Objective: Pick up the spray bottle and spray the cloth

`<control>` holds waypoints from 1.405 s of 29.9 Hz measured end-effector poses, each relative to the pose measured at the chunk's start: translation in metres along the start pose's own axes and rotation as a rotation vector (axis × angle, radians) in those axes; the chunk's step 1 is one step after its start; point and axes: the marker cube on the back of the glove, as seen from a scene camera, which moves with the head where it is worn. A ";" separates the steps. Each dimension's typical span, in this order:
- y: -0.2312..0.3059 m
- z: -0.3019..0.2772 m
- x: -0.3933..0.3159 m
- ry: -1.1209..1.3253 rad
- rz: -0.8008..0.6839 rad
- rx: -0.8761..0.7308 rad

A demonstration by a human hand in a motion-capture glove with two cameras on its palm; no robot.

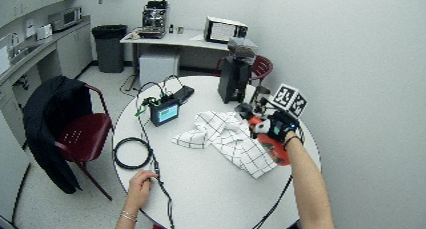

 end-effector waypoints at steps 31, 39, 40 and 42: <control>-0.027 0.060 0.019 0.000 0.070 -0.117; -0.004 -0.005 -0.051 0.012 -0.105 0.033; 0.001 -0.010 -0.061 -0.013 -0.147 0.060; 0.010 -0.014 -0.076 -0.088 -0.236 0.116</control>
